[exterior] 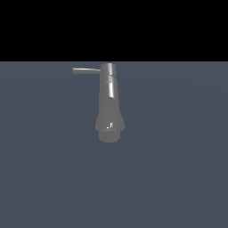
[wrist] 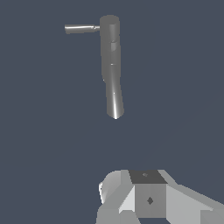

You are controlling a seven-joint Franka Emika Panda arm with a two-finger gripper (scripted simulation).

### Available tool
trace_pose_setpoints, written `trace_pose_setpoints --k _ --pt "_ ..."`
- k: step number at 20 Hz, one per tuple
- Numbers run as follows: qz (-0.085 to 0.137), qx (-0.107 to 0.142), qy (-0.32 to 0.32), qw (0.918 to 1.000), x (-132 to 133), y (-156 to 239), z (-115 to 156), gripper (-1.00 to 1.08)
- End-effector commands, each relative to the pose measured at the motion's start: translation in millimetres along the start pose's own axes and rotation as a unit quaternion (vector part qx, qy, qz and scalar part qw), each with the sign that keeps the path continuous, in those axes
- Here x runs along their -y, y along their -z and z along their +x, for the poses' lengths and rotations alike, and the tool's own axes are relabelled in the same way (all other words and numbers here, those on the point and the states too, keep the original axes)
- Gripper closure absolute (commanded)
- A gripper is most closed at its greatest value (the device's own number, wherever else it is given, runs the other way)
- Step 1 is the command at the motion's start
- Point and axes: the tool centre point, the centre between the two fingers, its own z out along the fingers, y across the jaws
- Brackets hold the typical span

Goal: Turn on the faucet by rotating a designated handle.

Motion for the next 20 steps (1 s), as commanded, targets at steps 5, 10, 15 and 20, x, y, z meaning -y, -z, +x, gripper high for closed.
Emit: trace_pose_setpoints --k 5,10,15,20 --pt "0.006 -0.001 -0.005 1.0000 -2 3 0 1.08" --pt "0.018 -0.002 -0.015 0.9997 -6 11 1 1.08" --pt "0.018 -0.002 -0.015 0.9997 -6 11 1 1.08" --pt "0.019 -0.001 -0.025 0.9995 -5 10 6 1.08"
